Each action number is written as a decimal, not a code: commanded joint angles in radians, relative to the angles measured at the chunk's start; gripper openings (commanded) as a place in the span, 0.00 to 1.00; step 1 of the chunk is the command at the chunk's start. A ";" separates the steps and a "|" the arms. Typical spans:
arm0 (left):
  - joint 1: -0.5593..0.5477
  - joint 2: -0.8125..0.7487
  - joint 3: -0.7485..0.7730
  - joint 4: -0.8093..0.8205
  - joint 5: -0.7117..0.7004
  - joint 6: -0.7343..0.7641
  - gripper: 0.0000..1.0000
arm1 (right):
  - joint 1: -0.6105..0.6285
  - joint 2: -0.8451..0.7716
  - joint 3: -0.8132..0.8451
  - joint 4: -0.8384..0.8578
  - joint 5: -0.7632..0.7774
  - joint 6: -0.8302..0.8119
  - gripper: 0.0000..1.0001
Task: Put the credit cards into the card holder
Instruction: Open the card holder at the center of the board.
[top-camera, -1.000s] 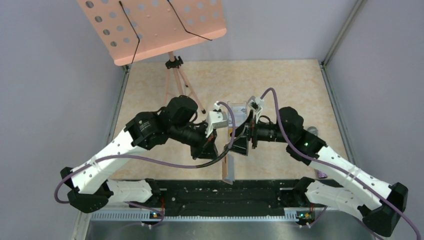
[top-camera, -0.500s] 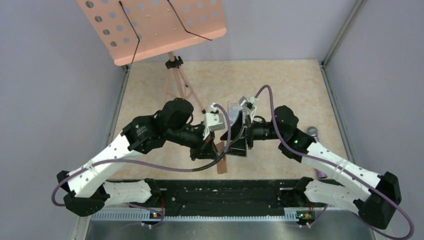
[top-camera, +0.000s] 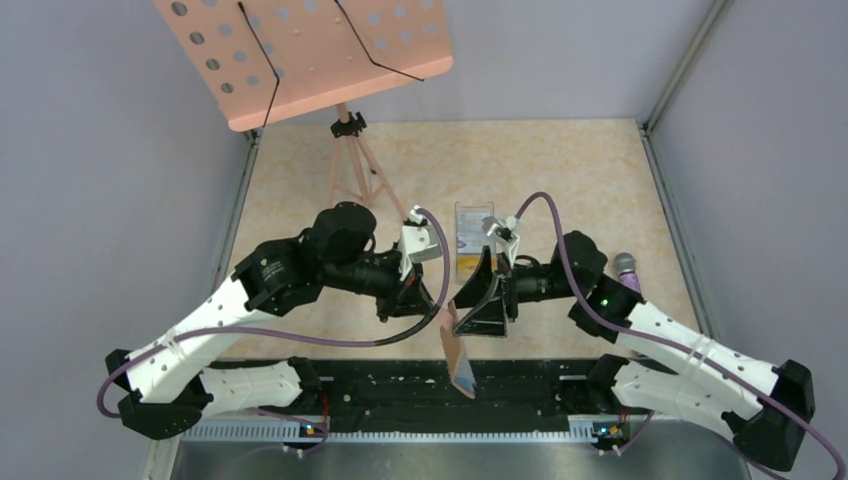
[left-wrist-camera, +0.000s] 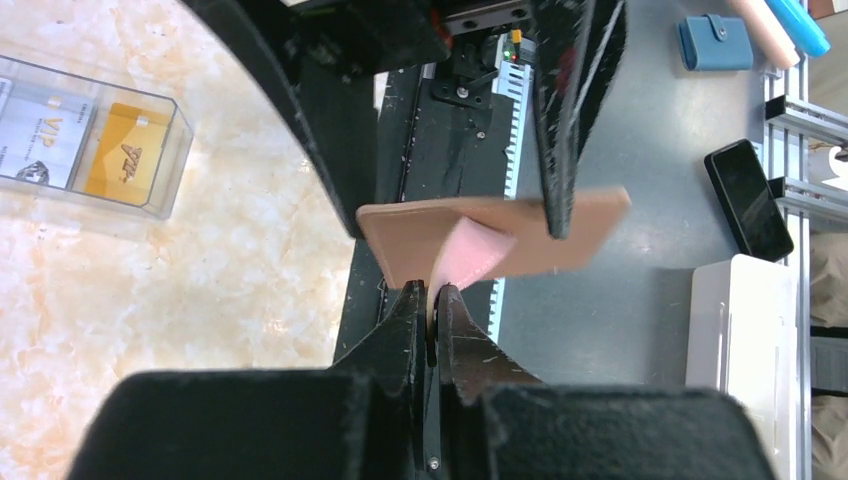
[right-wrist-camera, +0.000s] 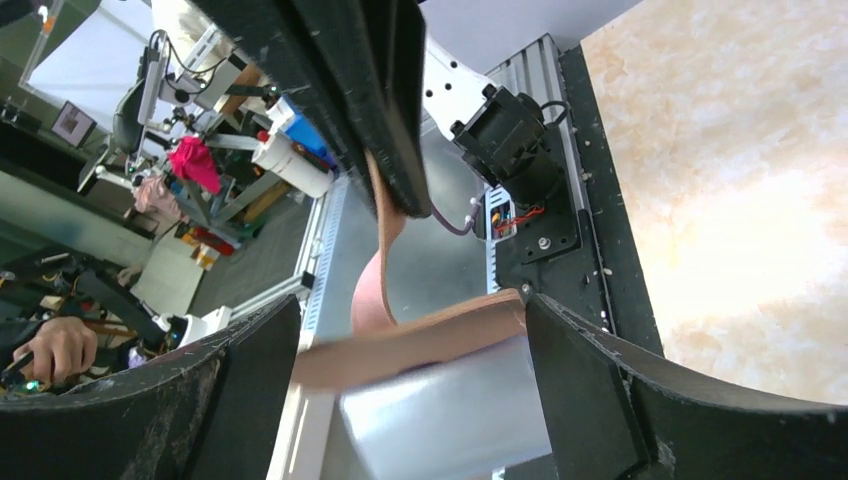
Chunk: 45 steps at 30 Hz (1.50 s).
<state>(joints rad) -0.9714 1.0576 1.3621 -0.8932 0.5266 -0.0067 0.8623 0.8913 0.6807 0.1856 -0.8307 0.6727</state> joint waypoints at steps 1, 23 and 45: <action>-0.001 -0.046 -0.015 0.073 -0.040 -0.015 0.00 | 0.012 -0.076 0.006 -0.067 0.044 -0.019 0.82; -0.001 -0.090 -0.054 -0.028 0.223 0.549 0.00 | 0.013 0.040 0.232 -0.290 0.183 -0.265 0.94; -0.001 -0.124 -0.078 0.126 0.121 0.554 0.00 | 0.013 -0.005 0.105 -0.270 -0.007 -0.201 0.88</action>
<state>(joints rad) -0.9714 0.9894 1.2987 -0.8898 0.6922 0.5964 0.8627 0.9413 0.8013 -0.0181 -0.8383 0.5014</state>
